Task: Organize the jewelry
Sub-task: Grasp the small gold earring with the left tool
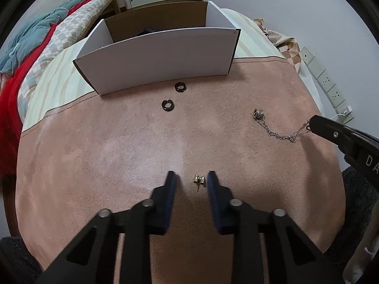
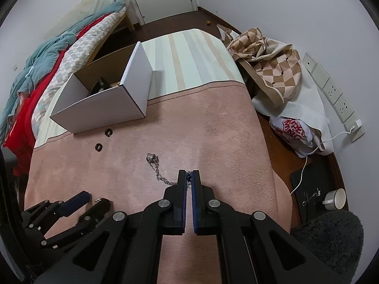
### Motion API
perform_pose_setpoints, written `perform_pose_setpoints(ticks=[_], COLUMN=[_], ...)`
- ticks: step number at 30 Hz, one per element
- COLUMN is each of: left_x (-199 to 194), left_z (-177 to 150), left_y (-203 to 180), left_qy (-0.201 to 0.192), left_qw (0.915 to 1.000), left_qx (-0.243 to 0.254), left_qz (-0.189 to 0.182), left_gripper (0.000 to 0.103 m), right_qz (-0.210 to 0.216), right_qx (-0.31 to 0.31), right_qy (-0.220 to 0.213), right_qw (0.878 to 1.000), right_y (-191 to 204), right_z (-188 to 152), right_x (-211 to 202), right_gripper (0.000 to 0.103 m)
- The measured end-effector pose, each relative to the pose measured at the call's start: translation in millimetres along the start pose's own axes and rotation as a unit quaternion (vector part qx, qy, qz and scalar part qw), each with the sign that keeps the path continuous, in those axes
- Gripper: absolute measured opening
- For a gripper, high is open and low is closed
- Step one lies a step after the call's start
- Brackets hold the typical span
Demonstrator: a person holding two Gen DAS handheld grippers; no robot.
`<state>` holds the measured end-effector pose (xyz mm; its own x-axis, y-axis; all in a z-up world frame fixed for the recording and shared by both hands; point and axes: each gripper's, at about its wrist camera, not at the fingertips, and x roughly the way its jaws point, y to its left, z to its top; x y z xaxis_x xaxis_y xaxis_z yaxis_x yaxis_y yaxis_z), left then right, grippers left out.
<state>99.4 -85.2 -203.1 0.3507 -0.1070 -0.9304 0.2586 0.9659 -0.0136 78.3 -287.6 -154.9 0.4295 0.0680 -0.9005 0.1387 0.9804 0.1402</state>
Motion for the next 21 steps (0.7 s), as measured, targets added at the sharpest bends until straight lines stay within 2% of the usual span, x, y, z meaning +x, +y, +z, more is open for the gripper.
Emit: perform_pose_setpoints(ticks=[2, 12, 21], left_x=[0.7, -11.1, -65.5], left_z=[-4.0, -6.3, 23.1], left_y=[-1.5, 0.6, 38.1], left_qy=[-0.003, -0.008, -0.037], left_qw=[1.0000, 0.9997, 0.9961], left_qx=[0.003, -0.002, -0.044], left_qz=[-0.002, -0.023, -0.067], left_gripper=[0.006, 0.006, 0.006], right_qz=[0.001, 0.021, 0.078], right_qx=[0.000, 0.005, -0.002], right_qy=[-0.002, -0.018, -0.048], right_qw=[1.000, 1.000, 0.996], right_y=[-0.2, 5.1, 23.7], right_z=[0.5, 10.1, 40.3], right_x=[-0.4, -15.4, -57.7], right_gripper=[0.004, 0.004, 0.004])
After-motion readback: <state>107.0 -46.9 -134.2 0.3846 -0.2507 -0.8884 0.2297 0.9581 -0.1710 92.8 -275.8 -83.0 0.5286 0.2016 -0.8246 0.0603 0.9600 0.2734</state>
